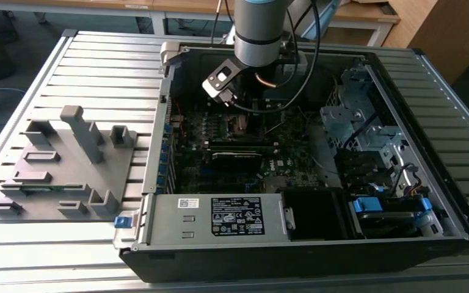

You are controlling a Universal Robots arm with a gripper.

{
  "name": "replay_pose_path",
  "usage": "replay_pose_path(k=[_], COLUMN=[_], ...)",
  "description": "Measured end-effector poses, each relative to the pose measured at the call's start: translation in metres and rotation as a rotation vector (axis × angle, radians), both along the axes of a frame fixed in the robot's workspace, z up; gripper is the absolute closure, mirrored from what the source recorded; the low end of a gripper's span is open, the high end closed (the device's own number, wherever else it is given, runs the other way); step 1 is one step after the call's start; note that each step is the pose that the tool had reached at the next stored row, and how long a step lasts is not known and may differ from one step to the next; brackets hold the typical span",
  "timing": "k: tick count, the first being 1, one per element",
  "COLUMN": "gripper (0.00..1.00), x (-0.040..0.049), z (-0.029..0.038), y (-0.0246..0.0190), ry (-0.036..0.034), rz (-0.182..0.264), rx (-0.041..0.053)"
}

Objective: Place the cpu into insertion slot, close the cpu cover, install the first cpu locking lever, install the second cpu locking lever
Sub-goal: 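Place the cpu into insertion slot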

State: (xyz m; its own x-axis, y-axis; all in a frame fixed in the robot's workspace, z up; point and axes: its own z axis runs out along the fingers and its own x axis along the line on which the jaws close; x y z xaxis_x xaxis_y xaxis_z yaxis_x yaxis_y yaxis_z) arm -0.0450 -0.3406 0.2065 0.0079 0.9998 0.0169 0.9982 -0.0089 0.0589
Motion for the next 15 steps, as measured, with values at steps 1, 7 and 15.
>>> replay_pose_path(k=[1,7,15], gripper=[0.46,0.46,0.46], x=[-0.0003,-0.0009,-0.0021], z=[-0.0007,-0.0023,-0.0037], y=[0.0002,0.0003,0.0003], ry=[0.0,0.0,0.0], rz=[0.0,0.001,0.001], rx=[0.0,-0.0001,0.0])
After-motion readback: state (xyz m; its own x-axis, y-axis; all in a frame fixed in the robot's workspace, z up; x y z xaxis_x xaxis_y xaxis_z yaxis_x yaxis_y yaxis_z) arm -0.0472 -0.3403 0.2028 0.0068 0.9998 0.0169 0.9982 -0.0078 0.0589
